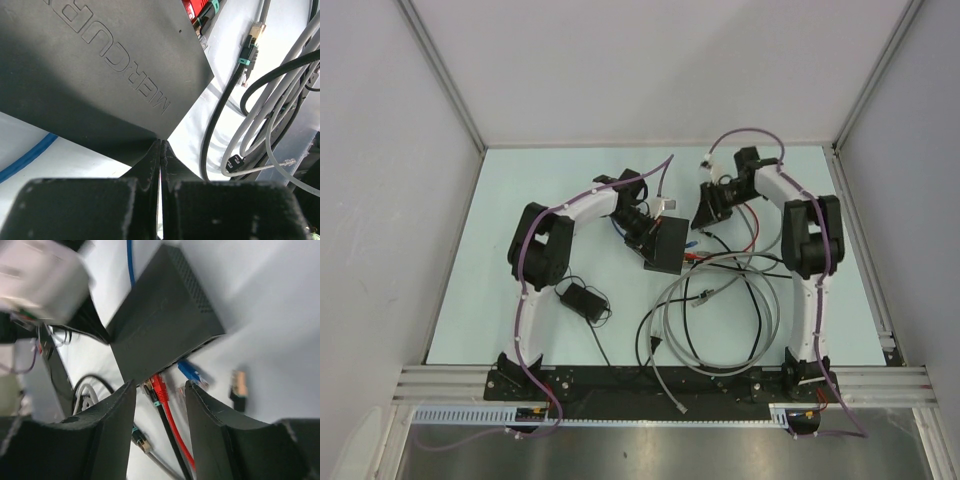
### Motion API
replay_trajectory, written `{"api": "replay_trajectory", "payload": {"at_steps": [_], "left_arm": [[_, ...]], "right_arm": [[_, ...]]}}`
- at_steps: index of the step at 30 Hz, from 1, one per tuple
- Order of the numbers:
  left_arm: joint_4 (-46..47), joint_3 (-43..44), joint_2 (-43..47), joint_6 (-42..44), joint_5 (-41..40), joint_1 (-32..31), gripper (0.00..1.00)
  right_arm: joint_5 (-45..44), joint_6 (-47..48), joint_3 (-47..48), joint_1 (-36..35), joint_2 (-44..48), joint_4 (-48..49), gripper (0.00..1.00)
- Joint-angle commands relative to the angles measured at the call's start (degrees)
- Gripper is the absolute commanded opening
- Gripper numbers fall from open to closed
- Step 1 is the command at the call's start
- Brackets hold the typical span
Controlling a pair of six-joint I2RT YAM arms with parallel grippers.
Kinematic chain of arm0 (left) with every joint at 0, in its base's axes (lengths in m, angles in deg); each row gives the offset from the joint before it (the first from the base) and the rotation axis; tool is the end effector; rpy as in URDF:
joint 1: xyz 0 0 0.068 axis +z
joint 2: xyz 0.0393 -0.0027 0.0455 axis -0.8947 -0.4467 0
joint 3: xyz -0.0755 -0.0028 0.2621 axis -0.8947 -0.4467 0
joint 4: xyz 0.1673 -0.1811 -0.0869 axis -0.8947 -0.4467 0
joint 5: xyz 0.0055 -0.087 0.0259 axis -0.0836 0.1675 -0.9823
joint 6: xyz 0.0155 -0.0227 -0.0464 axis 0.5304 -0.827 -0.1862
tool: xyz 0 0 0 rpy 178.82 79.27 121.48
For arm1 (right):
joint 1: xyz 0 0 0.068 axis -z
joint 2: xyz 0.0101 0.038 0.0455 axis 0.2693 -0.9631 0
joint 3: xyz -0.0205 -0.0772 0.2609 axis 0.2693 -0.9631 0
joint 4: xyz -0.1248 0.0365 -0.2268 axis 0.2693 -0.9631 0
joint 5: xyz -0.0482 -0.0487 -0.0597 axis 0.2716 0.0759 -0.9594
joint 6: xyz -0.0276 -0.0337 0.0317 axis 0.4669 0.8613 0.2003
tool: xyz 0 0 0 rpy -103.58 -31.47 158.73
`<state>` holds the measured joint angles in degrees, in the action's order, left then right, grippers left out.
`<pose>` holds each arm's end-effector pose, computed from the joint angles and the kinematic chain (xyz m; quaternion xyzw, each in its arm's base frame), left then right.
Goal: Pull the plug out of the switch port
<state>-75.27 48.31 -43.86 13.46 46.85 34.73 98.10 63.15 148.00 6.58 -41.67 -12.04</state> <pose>0.3716 -0.2303 0.1559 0.3533 0.8658 -0.3539 0.0189 0.4354 0.0981 0.2042 -0.2768 0.8382 0.4295 0.1907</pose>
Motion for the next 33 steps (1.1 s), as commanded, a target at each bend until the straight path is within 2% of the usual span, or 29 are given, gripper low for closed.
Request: {"api": "replay_trajectory", "payload": {"at_steps": [1,6,14,20,33], "left_arm": [[3.01,-3.03,-3.19,4.43,-12.60,-0.80,0.00],[3.18,-3.73,-2.84,4.52,-12.43,-0.80,0.00],[2.83,-3.65,-2.84,4.52,-12.25,-0.98,0.00],[2.66,-3.65,-3.01,4.69,-12.52,-1.33,0.00],[2.48,-4.26,-2.57,5.13,-12.96,-2.29,0.00]], "right_arm": [[5.52,8.44,1.86,-2.12,-8.54,-15.30,0.47],[3.06,10.82,0.80,-2.39,-10.22,-14.78,0.47],[4.47,15.22,2.30,-2.83,-14.00,-19.61,0.48],[3.41,8.82,1.15,-3.09,-14.08,-14.08,0.48],[0.87,7.57,3.97,-5.37,-16.28,-12.84,0.49]]}}
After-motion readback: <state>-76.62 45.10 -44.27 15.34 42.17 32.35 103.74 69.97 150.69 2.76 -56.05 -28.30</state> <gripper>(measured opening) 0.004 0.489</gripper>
